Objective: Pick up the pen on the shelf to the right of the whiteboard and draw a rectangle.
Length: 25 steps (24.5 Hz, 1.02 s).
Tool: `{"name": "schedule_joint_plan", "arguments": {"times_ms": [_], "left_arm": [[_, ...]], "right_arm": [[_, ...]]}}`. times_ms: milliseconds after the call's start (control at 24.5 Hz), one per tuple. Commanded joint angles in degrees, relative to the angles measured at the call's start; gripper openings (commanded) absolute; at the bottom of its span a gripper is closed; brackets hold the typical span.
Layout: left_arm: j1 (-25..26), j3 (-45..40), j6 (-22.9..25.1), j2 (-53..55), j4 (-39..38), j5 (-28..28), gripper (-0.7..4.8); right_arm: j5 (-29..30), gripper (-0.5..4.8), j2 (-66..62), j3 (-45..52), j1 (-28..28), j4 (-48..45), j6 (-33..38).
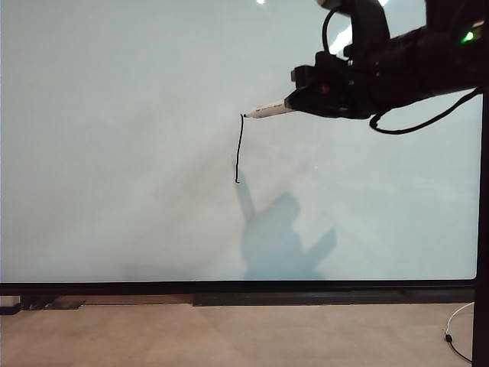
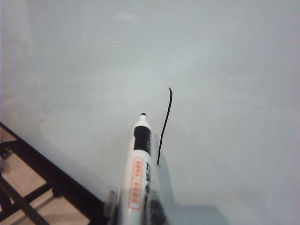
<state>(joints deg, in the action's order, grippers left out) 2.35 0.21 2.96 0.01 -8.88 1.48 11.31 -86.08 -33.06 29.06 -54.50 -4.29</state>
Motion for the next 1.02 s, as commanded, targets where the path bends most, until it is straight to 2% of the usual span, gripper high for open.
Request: {"name": "schedule_joint_plan", "arguments": {"times_ms": [41, 245, 653, 1020], "left_arm": [[0.00, 0.22, 0.02, 0.00, 0.35, 0.22, -0.05], [0.00, 0.20, 0.02, 0.00, 0.35, 0.22, -0.05], [0.00, 0.22, 0.02, 0.00, 0.35, 0.24, -0.05], [0.00, 0.22, 0.02, 0.00, 0.35, 0.24, -0.05]], "right_arm": [[1.64, -0.06, -2.51, -2.78, -0.57, -3.19, 0.24], [5.42, -0.06, -5.09, -6.29, -2.47, -2.71, 0.20], [13.33, -0.06, -5.38, -6.43, -8.20, -2.32, 1.09], [17.25, -0.07, -8.37, -7.93, -9.05, -3.28, 1.33]]}}
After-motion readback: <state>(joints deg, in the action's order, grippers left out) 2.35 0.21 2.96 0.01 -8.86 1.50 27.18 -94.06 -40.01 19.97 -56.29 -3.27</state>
